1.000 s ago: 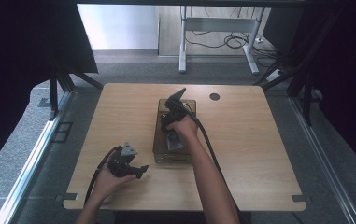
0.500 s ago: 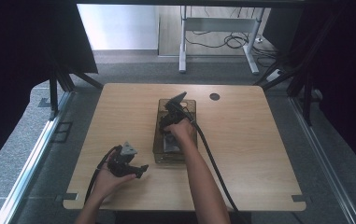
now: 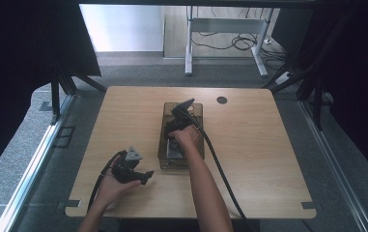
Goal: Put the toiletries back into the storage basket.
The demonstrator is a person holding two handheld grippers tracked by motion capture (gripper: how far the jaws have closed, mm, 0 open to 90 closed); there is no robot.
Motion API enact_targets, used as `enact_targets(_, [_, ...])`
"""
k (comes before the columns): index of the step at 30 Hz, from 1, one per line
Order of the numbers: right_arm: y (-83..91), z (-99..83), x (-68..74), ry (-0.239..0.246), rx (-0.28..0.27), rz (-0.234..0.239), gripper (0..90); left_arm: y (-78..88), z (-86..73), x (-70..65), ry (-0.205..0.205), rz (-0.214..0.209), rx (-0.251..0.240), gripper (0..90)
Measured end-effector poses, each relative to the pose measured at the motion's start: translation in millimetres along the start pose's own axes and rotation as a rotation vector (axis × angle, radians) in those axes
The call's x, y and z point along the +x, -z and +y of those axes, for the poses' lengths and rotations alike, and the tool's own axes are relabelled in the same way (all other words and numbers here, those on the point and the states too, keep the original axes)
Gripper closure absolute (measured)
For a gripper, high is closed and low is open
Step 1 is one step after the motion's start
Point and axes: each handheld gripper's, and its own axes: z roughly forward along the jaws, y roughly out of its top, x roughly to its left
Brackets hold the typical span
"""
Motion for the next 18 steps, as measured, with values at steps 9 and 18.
enact_targets(9, [-3.0, -0.6, -2.6, -0.008, -0.001, -0.016, 45.4, -0.1, 0.0, 0.2, 0.001, 0.001, 0.0, 24.4])
enact_targets(18, [7.6, -0.3, -6.1, -0.012, -0.009, 0.002, 42.9, -1.3, 0.4, -1.3, -0.004, 0.0, 0.005, 24.4])
